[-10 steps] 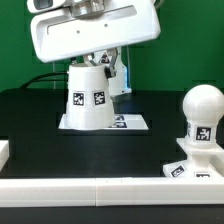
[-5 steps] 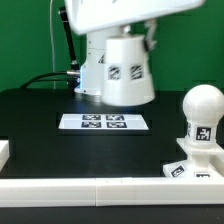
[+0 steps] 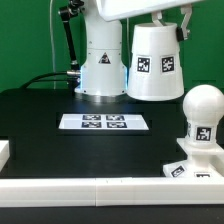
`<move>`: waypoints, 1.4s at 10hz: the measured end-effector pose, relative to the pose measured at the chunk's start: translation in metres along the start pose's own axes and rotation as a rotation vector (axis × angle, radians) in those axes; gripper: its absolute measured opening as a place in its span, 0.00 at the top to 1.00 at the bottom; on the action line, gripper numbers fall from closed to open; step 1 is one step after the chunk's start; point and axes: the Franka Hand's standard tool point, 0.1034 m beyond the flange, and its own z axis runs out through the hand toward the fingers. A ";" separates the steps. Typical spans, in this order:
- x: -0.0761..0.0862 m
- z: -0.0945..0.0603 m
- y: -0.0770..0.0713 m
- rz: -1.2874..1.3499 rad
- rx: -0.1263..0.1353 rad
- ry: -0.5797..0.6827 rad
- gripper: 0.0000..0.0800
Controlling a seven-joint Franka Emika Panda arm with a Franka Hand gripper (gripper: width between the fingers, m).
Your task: Assemble lamp
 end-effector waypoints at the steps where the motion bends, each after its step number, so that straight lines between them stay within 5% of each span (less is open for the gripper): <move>1: -0.001 -0.001 0.000 -0.001 0.000 -0.002 0.94; 6: -0.004 -0.025 -0.037 0.024 0.025 0.020 0.94; 11: 0.012 0.004 -0.070 0.037 0.021 0.011 0.94; 14: 0.018 0.027 -0.067 0.007 0.017 0.030 0.94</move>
Offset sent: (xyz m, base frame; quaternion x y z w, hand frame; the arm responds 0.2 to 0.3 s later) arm 0.0148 0.0215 0.0265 0.0091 -0.0081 0.0208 0.9997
